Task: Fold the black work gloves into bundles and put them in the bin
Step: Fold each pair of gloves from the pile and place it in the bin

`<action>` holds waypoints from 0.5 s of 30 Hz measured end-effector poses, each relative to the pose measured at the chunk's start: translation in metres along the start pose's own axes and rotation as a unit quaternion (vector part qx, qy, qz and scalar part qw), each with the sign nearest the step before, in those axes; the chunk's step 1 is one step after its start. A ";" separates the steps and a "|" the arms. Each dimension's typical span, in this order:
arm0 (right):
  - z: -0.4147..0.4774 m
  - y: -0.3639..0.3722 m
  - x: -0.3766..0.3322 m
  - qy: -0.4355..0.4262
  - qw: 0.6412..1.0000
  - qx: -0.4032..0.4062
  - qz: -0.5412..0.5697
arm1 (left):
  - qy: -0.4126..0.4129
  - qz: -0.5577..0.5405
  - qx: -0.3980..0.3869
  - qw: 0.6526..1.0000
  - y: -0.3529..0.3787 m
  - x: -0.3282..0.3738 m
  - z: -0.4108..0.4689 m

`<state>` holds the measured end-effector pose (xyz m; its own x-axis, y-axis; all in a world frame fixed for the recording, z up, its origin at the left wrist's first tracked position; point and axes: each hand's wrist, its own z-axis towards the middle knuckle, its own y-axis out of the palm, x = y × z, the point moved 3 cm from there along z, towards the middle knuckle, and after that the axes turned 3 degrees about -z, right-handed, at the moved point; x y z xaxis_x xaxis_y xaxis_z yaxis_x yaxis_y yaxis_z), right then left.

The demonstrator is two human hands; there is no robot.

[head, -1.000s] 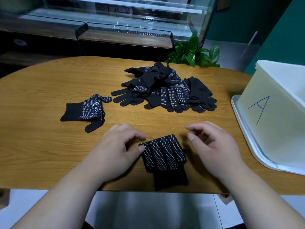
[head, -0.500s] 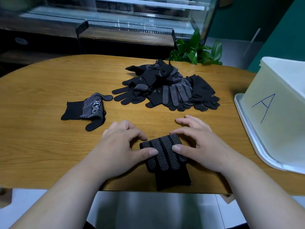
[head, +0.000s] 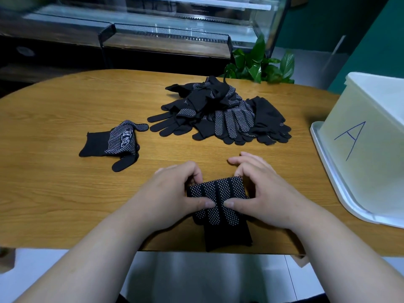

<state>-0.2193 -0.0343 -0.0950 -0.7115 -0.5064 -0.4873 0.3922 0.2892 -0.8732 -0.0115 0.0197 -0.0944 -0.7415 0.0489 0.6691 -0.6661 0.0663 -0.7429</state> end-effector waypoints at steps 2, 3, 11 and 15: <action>0.000 0.000 0.000 -0.003 1.000 0.000 0.003 | 0.010 -0.023 -0.004 1.000 0.000 0.002 0.003; 0.000 0.000 0.000 -0.005 1.000 0.000 0.004 | 0.015 -0.033 -0.007 0.999 0.000 0.003 0.004; -0.004 0.000 0.003 -0.018 1.000 0.004 0.025 | 0.039 -0.069 0.010 0.997 0.001 0.008 0.011; -0.008 0.000 0.001 -0.044 0.998 0.026 0.040 | 0.066 -0.070 0.027 0.995 0.000 0.008 0.008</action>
<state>-0.2245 -0.0286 -0.0958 -0.6239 -0.5532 -0.5520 0.4774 0.2895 -0.8297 -0.0184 0.0125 -0.0895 -0.6265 0.1737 0.7598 -0.7681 0.0279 -0.6397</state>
